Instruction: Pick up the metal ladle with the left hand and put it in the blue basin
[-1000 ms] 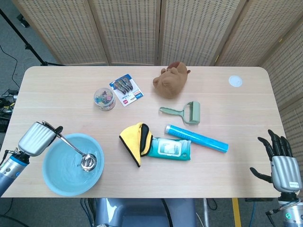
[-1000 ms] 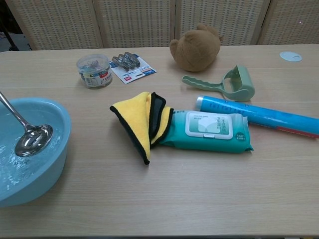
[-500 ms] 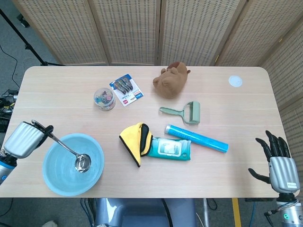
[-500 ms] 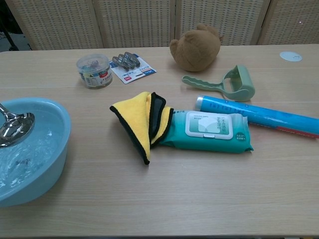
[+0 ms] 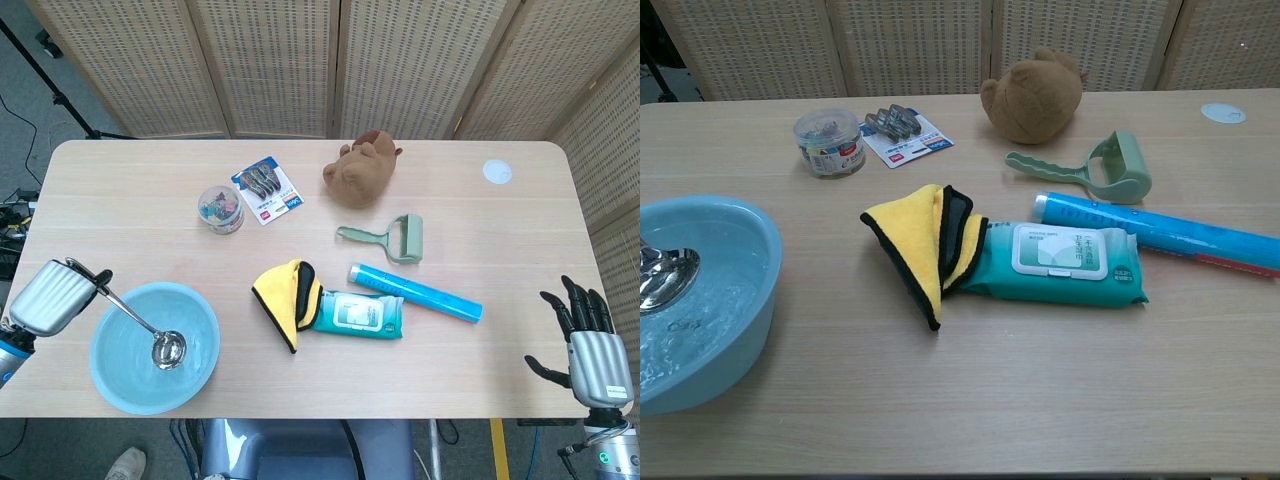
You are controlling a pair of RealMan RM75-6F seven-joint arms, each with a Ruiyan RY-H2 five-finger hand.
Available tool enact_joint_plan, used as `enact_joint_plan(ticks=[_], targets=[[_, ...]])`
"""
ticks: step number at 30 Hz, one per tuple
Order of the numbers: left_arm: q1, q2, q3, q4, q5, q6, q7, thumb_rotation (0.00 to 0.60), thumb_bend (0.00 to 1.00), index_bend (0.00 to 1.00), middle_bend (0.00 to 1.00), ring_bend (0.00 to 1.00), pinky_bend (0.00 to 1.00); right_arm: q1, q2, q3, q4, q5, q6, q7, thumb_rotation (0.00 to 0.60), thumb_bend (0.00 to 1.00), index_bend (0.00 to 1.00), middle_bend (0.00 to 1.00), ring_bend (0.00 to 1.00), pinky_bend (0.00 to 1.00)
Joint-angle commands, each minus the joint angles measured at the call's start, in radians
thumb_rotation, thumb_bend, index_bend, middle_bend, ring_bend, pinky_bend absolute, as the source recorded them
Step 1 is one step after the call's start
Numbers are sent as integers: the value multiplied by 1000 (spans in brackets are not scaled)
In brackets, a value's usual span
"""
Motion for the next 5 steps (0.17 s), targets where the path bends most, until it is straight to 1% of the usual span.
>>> enact_joint_plan(ticks=[1, 5], targets=[[-7, 16, -2, -26, -2, -18, 22, 600, 450, 943, 962, 933, 984, 0, 1, 1, 0, 0, 1, 0, 600, 0, 154, 0, 0, 0], [-10, 25, -2, -44, -1, -32, 41, 600, 451, 943, 962, 933, 984, -1, 1, -1, -2, -2, 2, -1, 600, 0, 155, 0, 0, 0]])
